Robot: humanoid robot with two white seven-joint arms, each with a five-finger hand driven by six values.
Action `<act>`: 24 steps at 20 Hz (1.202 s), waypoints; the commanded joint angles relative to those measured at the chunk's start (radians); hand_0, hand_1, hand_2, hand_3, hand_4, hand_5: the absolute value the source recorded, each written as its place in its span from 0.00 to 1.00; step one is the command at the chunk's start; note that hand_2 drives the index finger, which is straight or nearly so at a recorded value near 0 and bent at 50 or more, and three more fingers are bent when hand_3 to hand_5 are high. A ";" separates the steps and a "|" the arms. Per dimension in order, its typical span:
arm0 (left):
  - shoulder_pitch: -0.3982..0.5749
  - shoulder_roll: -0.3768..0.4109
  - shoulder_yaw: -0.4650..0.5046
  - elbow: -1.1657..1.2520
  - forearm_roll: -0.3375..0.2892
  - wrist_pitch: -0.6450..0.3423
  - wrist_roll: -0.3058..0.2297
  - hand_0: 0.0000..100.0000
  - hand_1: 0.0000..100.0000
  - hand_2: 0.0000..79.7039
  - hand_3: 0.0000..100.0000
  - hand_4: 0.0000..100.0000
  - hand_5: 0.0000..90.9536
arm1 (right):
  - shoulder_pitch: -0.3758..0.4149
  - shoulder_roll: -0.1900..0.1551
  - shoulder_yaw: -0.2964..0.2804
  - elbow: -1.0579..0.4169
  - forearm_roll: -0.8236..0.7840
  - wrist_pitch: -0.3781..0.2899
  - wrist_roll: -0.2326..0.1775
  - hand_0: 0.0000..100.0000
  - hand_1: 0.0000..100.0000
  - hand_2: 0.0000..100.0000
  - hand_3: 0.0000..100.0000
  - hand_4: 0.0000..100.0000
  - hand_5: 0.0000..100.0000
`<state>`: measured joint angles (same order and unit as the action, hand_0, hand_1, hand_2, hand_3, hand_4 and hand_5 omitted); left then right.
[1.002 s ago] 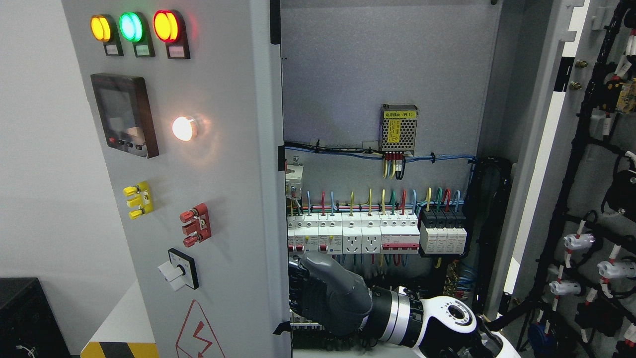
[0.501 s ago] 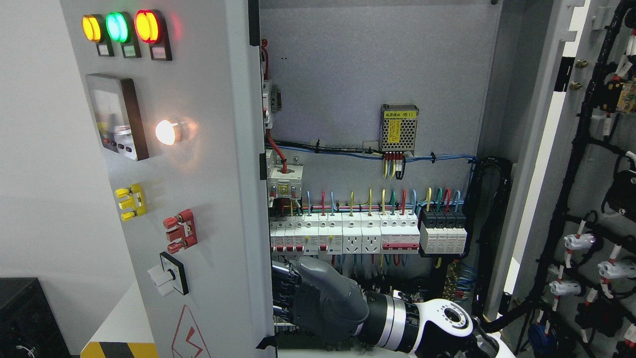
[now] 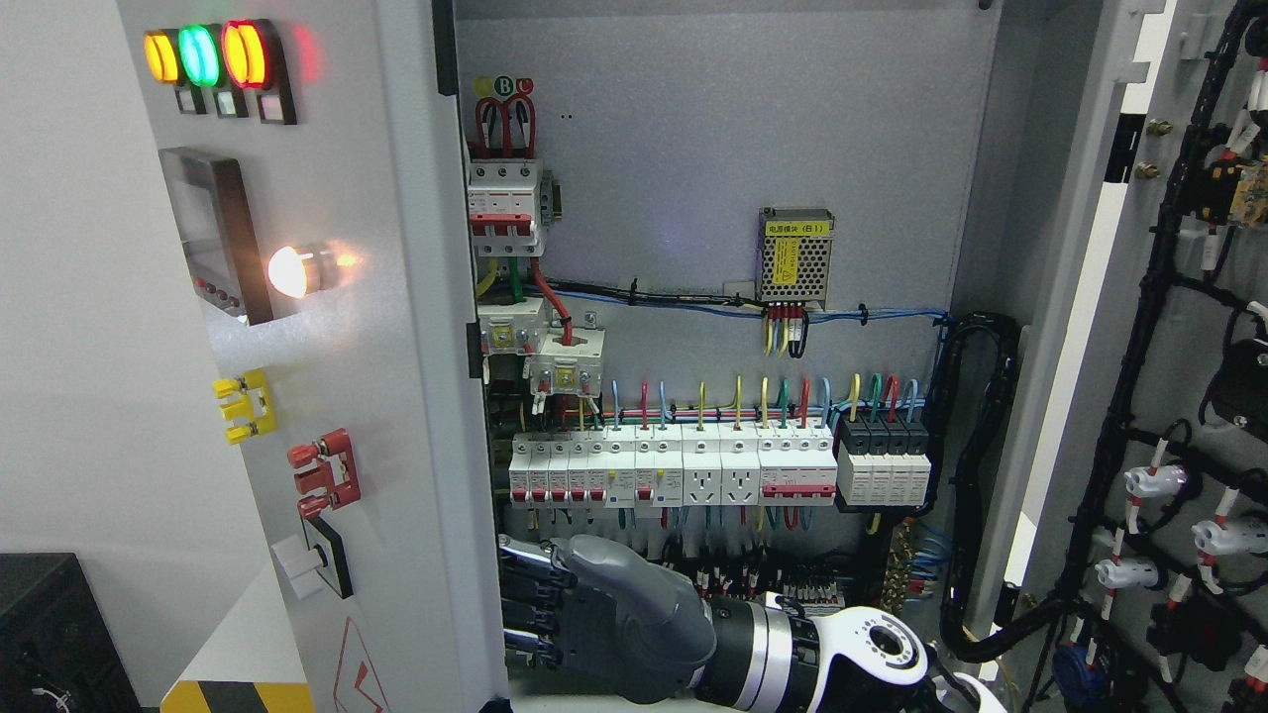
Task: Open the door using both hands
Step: 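Sweep the right hand outward, swinging the lamp panel door wide open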
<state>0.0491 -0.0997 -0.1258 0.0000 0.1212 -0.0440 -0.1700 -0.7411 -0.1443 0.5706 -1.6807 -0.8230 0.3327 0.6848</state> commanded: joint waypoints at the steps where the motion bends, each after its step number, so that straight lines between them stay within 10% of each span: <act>1: 0.000 0.000 0.000 -0.015 0.000 0.001 0.001 0.12 0.56 0.00 0.00 0.00 0.00 | 0.006 0.006 0.037 -0.040 0.007 -0.004 -0.007 0.10 0.13 0.00 0.00 0.00 0.00; 24: 0.000 0.000 0.000 -0.015 0.000 0.001 0.001 0.12 0.56 0.00 0.00 0.00 0.00 | 0.006 0.046 0.135 -0.103 0.088 -0.011 -0.068 0.10 0.13 0.00 0.00 0.00 0.00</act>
<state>0.0491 -0.0997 -0.1258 0.0000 0.1212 -0.0433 -0.1690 -0.7349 -0.1285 0.6610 -1.7682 -0.7723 0.3222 0.6187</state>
